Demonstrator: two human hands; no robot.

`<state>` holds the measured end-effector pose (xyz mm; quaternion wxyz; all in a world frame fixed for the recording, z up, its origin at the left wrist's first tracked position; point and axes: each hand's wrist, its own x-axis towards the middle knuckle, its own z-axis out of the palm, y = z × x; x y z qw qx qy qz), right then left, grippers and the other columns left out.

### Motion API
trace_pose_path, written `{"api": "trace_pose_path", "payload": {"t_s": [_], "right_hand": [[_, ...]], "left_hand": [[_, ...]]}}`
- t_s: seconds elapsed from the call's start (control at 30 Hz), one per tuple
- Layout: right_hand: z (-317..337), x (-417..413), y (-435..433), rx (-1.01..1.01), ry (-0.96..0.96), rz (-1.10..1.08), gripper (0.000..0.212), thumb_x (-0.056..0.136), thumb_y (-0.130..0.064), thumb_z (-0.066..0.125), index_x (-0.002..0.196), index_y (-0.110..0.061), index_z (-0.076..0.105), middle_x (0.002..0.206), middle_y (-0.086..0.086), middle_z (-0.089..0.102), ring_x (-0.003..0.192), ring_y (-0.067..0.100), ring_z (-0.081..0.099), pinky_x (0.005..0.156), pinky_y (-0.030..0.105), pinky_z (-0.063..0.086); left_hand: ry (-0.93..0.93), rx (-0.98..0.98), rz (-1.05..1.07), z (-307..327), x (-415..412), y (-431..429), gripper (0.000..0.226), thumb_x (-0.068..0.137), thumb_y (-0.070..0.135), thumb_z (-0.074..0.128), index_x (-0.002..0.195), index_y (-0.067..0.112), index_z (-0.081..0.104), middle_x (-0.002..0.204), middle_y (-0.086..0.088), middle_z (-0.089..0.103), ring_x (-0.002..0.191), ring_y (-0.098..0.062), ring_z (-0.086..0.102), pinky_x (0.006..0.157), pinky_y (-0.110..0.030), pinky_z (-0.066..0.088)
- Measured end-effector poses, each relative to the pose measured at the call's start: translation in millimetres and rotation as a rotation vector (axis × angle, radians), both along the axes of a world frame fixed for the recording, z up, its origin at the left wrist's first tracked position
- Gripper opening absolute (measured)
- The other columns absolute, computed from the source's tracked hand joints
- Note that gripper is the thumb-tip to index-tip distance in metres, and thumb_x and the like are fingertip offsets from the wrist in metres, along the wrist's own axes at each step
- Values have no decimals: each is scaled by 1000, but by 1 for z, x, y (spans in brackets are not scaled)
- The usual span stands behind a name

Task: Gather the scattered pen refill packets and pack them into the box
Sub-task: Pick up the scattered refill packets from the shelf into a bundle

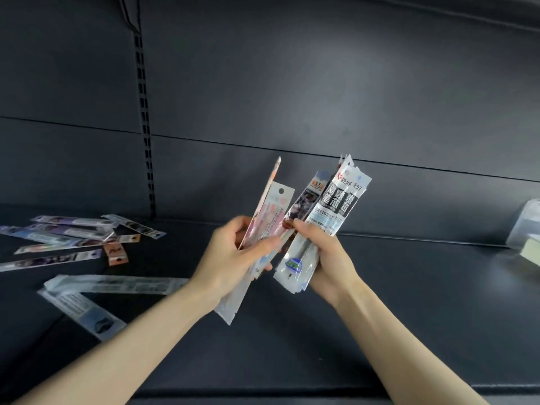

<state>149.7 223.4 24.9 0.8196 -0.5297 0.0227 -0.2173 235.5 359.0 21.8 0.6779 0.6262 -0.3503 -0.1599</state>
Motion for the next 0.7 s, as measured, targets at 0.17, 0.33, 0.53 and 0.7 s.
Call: {"api": "trace_pose_path", "payload": {"t_s": [0.17,0.33,0.53,0.7], "right_hand": [[-1,-2,-9,69,33,-6,53,78,-14,66,126,5,53,125,26,61,109,38,64,82,45,56],[8,6,-7,7,36,-98,23,82,-2,64,105,0,64,98,17,71,86,29,71,79,45,58],[17,24,-15,-72,56,-189,5,87,-4,60,87,-9,62,71,5,66,62,19,63,62,34,52],[12,44,-10,-269,127,-200,14,85,-17,68,79,-11,57,63,2,55,56,16,55,57,33,51]], "left_hand": [[-21,-12,65,-1,0,-1,22,79,12,73,97,19,66,83,2,74,71,-6,70,54,-18,50],[-13,-21,73,4,7,-7,13,85,15,67,96,16,63,75,2,70,61,-8,67,50,-22,51],[105,-46,95,14,36,-13,30,94,31,54,101,2,58,60,1,39,45,-12,31,39,-23,26],[279,-8,-101,7,47,-15,52,94,51,38,109,6,60,57,3,35,42,-8,20,40,-23,12]]}}
